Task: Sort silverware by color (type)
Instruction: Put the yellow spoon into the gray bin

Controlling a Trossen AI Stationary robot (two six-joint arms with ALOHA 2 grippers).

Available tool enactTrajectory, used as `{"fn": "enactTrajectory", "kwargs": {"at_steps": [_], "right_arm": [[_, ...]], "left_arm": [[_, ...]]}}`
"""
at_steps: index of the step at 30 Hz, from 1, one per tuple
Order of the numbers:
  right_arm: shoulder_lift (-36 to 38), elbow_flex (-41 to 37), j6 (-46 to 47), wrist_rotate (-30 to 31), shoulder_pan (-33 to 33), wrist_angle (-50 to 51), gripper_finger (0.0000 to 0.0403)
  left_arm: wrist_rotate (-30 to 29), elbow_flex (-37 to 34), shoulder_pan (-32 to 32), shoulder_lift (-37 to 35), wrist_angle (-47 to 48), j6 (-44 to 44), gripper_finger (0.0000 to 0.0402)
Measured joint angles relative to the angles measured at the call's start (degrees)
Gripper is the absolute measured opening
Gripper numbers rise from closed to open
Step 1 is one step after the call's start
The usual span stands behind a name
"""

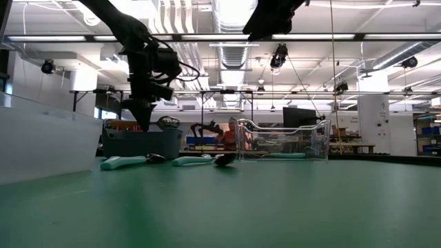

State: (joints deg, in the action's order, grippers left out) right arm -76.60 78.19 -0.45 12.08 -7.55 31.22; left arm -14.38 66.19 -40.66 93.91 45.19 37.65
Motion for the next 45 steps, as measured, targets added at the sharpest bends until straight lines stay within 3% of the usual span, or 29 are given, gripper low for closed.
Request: {"fn": "enactTrajectory", "kwargs": {"at_steps": [20, 45], "right_arm": [[0.0, -0.5, 0.0, 0.0, 0.0, 0.0, 0.0226], [0.0, -1.8, 0.0, 0.0, 0.0, -0.1, 0.0226]], "left_arm": [[0.0, 0.0, -0.1, 0.0, -0.4, -9.8, 0.0024], [-0.2, 0.0, -0.3, 4.8, -1.2, -8.8, 0.0025]]}}
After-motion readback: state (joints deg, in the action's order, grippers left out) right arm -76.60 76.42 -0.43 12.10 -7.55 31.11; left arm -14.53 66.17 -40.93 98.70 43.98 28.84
